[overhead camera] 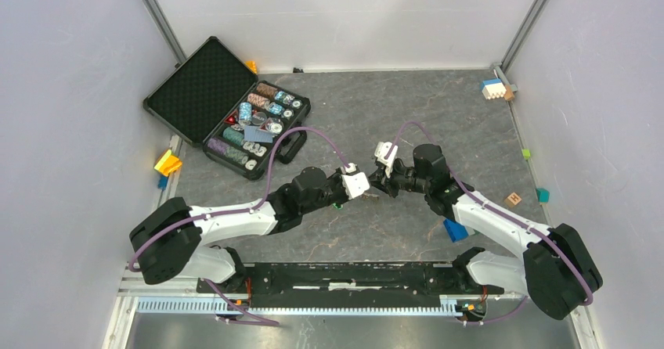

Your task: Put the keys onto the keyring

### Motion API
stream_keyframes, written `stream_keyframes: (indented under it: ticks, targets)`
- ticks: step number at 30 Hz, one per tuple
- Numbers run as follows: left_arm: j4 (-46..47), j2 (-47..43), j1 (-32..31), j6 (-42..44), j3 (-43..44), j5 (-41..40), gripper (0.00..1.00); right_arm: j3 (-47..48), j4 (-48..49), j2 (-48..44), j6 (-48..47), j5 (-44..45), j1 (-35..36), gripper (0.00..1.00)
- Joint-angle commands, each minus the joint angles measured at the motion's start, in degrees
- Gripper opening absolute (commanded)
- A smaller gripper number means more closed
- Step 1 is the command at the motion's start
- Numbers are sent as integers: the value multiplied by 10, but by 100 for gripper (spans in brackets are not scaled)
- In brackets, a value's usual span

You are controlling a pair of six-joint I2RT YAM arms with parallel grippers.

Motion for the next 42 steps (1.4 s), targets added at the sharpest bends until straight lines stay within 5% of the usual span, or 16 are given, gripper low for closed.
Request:
stream_keyframes:
  ticks: [1, 42]
  targets:
    - [29, 3, -1, 28, 16, 12, 2, 24, 24, -6, 6, -26, 0, 0]
    - [44, -11, 1, 12, -12, 24, 2, 18, 29, -8, 11, -38, -13, 0]
